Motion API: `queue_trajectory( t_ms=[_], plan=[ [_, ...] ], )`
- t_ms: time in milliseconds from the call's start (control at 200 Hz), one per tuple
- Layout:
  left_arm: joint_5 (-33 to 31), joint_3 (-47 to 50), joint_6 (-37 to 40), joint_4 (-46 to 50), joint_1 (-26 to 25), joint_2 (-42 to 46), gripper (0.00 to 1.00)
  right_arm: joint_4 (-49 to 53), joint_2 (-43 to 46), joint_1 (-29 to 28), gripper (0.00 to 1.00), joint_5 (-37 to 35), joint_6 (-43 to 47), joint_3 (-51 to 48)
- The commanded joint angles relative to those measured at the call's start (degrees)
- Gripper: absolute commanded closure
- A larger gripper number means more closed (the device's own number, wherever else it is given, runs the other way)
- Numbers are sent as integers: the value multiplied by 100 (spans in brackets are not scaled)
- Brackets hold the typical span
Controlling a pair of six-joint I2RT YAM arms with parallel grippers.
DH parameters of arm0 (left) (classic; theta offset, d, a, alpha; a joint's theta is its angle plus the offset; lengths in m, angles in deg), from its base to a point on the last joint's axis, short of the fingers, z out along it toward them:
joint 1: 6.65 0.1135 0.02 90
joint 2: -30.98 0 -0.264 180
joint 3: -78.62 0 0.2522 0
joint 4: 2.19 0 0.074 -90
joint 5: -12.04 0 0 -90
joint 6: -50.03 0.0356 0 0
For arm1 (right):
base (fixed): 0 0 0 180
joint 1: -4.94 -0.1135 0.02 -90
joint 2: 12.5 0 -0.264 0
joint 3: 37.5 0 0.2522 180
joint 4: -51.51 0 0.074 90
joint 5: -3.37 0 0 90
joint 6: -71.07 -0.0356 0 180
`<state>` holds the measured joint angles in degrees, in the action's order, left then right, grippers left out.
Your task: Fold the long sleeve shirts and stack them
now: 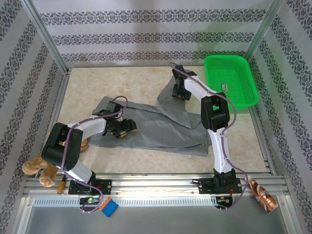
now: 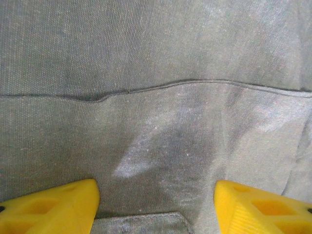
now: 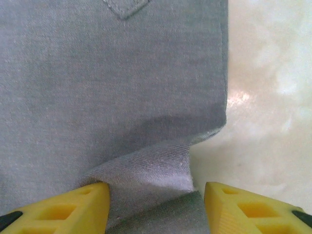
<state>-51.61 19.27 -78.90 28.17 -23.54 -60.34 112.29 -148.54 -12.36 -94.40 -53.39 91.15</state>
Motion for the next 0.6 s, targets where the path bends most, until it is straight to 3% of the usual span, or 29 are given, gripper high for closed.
queue_trajectory(
  t_ms=[0, 170, 425, 595],
  plan=[
    [-272, 333, 198, 620, -51, -122, 34, 107, -228, 100, 48, -231, -88, 326],
    [-287, 427, 270, 699, -40, -87, 34, 162, -467, 130, 57, -246, -1, 671],
    [-410, 494, 375, 929, -32, -13, 35, -23, -528, 138, 100, -261, -78, 897],
    [-485, 508, 481, 1090, -12, 36, 35, -355, -247, 148, 100, -670, 121, 1102]
  ],
)
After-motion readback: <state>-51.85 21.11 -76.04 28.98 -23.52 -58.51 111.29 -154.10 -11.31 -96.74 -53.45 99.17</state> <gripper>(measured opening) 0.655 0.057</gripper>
